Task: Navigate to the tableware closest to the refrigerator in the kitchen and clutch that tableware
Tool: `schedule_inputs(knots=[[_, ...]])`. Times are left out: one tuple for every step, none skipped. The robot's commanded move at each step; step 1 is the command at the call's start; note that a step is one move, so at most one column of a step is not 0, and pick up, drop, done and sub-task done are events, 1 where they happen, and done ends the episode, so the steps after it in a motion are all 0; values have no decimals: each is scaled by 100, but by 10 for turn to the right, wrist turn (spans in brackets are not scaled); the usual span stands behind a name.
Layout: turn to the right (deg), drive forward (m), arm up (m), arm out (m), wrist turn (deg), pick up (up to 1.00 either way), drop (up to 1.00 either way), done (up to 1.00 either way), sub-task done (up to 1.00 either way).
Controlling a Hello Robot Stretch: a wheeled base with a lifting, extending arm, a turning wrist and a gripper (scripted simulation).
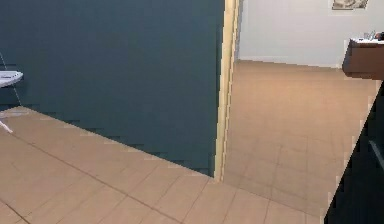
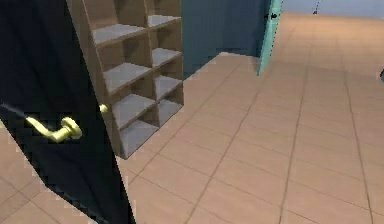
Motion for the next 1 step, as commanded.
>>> schedule_inputs(knots=[[60,0,0,0,0,0,0,0,0]])
